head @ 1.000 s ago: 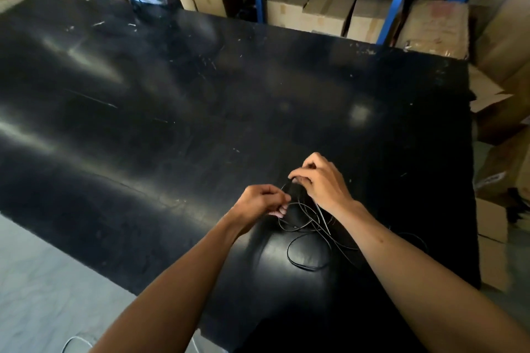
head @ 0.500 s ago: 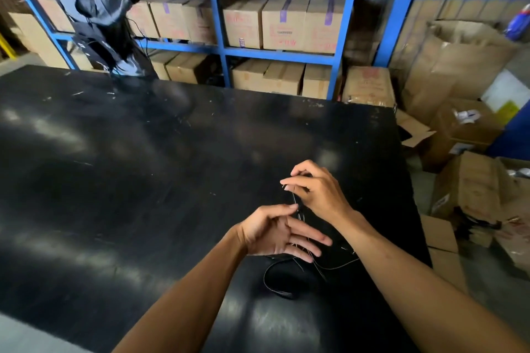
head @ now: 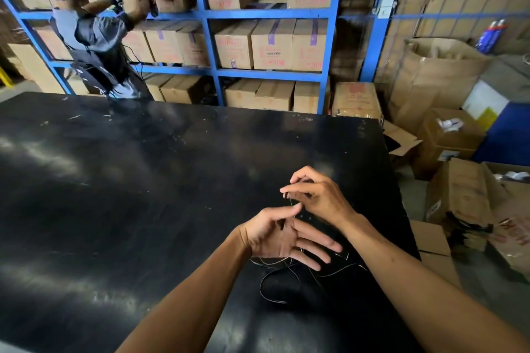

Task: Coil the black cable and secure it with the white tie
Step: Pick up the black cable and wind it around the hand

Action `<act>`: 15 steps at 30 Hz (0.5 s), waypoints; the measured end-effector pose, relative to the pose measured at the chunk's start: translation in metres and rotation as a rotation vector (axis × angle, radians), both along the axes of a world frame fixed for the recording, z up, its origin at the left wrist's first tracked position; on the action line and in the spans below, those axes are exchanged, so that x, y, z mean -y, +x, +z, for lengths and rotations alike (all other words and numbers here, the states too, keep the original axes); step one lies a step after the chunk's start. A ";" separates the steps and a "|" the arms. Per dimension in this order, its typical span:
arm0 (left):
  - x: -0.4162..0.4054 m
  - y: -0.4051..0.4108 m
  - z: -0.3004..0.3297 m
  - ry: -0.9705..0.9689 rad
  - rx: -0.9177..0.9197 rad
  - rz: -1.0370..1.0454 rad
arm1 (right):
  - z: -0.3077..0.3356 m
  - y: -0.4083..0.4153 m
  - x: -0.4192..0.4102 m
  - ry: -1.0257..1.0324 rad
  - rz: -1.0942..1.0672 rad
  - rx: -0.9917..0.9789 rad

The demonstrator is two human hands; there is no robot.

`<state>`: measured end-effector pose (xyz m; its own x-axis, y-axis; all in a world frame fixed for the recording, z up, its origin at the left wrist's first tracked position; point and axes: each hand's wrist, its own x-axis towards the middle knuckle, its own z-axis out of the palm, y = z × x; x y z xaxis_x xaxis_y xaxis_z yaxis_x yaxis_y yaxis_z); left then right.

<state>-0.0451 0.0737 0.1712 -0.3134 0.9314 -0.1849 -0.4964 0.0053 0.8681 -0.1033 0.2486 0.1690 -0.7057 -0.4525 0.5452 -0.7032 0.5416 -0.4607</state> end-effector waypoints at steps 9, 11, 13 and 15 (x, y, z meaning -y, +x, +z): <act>-0.009 0.001 0.022 0.021 -0.012 0.043 | -0.011 0.003 -0.010 0.067 -0.009 0.158; -0.006 -0.004 0.042 0.132 -0.030 0.181 | -0.018 0.008 -0.013 -0.061 -0.040 0.411; 0.003 -0.017 0.065 0.225 -0.056 0.365 | -0.031 0.013 -0.014 -0.041 -0.127 0.504; 0.020 -0.033 0.086 0.274 -0.094 0.538 | -0.039 0.018 -0.017 -0.110 -0.197 0.615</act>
<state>-0.0785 0.0540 0.2575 -0.7566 0.6477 0.0898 -0.2890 -0.4545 0.8426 -0.0848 0.2660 0.1305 -0.9675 -0.2477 0.0509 -0.1859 0.5601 -0.8073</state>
